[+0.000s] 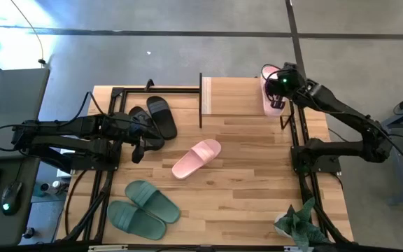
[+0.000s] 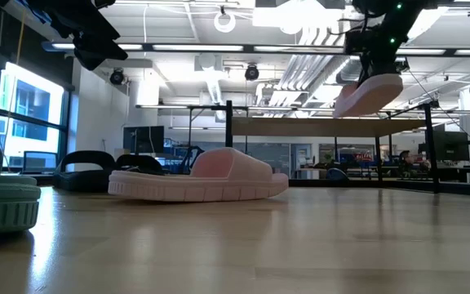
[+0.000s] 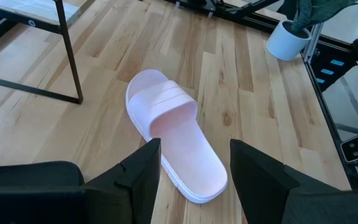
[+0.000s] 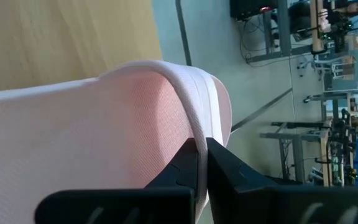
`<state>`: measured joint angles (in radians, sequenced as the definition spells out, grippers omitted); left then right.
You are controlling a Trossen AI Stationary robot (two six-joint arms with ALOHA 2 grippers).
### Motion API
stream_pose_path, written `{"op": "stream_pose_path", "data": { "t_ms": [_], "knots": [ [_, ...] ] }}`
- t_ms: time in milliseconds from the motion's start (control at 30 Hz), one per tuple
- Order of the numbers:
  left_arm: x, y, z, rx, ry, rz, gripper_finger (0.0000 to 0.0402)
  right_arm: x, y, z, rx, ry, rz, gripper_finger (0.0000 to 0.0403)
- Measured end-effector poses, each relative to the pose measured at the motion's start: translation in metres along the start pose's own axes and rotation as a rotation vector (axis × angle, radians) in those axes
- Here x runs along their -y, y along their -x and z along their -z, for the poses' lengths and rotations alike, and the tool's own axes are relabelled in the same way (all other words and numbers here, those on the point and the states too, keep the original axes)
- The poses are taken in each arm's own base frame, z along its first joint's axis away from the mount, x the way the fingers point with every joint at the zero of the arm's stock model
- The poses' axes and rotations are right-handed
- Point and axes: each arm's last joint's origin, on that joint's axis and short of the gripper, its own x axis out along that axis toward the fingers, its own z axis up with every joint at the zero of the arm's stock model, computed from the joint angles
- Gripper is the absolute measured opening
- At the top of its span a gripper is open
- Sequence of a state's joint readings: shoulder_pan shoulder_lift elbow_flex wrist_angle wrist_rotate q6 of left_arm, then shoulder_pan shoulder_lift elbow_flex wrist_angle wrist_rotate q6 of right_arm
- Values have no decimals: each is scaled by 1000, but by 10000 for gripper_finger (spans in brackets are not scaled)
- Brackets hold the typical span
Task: Pick and place slides into the shelf
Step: Put the pink bottom slide on the shelf
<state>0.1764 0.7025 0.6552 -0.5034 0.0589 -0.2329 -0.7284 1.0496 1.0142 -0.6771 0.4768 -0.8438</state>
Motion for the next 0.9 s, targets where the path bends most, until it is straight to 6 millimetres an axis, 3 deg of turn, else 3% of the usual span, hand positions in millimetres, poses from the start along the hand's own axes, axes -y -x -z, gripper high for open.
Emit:
{"op": "stream_pose_path", "data": {
  "t_ms": [100, 400, 600, 900],
  "knots": [
    [0, 0, 0, 0, 0, 0, 177, -1, 3, 5, 6, -3, 4, 0],
    [0, 0, 0, 0, 0, 0, 177, -34, 1, 26, 46, 79, 138, 0],
    [0, 0, 0, 0, 0, 0, 177, -42, 0, 33, 95, 166, 129, 0],
    [0, 0, 0, 0, 0, 0, 177, -42, -10, 37, 72, 146, 111, 0]
  ]
}}
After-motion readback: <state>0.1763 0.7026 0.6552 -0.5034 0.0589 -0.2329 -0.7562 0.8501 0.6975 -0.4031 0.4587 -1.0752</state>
